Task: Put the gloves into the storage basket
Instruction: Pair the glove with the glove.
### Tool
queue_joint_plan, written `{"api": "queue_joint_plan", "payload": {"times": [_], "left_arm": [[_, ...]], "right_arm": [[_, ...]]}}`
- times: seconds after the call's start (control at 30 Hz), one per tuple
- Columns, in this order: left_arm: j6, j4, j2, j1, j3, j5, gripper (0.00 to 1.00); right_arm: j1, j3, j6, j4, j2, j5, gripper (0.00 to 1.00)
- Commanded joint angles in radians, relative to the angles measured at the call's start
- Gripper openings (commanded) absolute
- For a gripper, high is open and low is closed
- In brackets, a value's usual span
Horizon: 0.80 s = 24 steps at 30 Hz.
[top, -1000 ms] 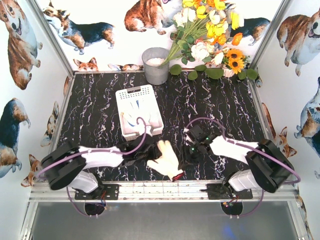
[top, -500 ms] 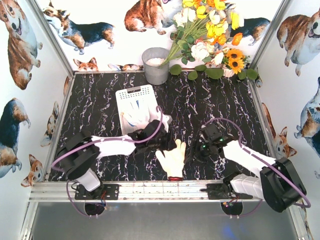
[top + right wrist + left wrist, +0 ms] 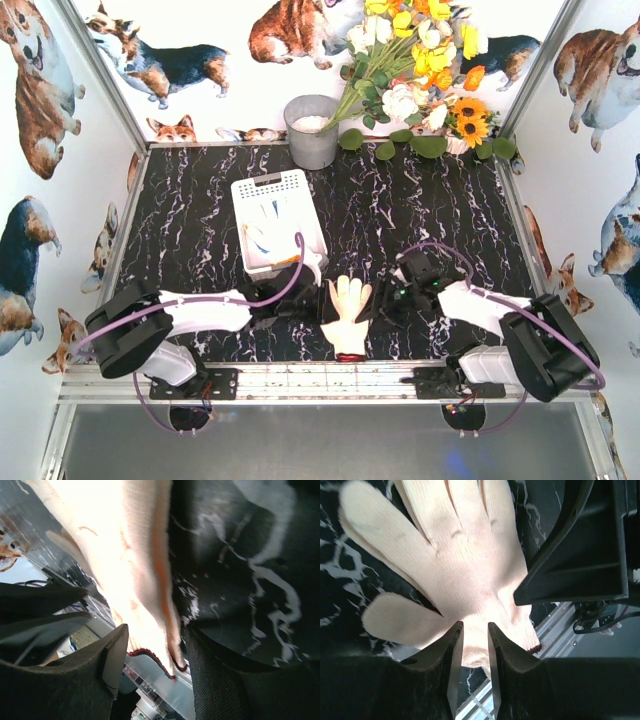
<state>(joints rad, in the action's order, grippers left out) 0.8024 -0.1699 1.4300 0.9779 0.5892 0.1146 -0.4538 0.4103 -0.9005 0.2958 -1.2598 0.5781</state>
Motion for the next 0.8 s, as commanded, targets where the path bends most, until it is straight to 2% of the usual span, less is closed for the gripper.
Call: {"api": "queue_joint_plan", "payload": {"times": [0.0, 0.23, 0.5, 0.7, 0.77], "left_arm": [[0.078, -0.092, 0.029, 0.040, -0.018, 0.009, 0.20], [0.066, -0.073, 0.096, 0.048, -0.060, -0.018, 0.14], [0.081, -0.102, 0.092, 0.048, -0.131, -0.048, 0.13], [0.083, -0.119, 0.084, 0.048, -0.124, -0.061, 0.13], [0.086, -0.109, 0.069, 0.048, -0.116, -0.075, 0.13]], "right_arm": [[-0.033, -0.030, -0.032, -0.162, -0.058, -0.047, 0.51], [-0.055, -0.050, -0.044, -0.243, -0.110, -0.072, 0.47], [-0.125, -0.079, -0.074, -0.343, -0.178, -0.035, 0.48], [-0.189, -0.085, -0.108, -0.424, -0.246, -0.019, 0.45], [-0.193, -0.087, -0.125, -0.425, -0.251, -0.031, 0.26]]}}
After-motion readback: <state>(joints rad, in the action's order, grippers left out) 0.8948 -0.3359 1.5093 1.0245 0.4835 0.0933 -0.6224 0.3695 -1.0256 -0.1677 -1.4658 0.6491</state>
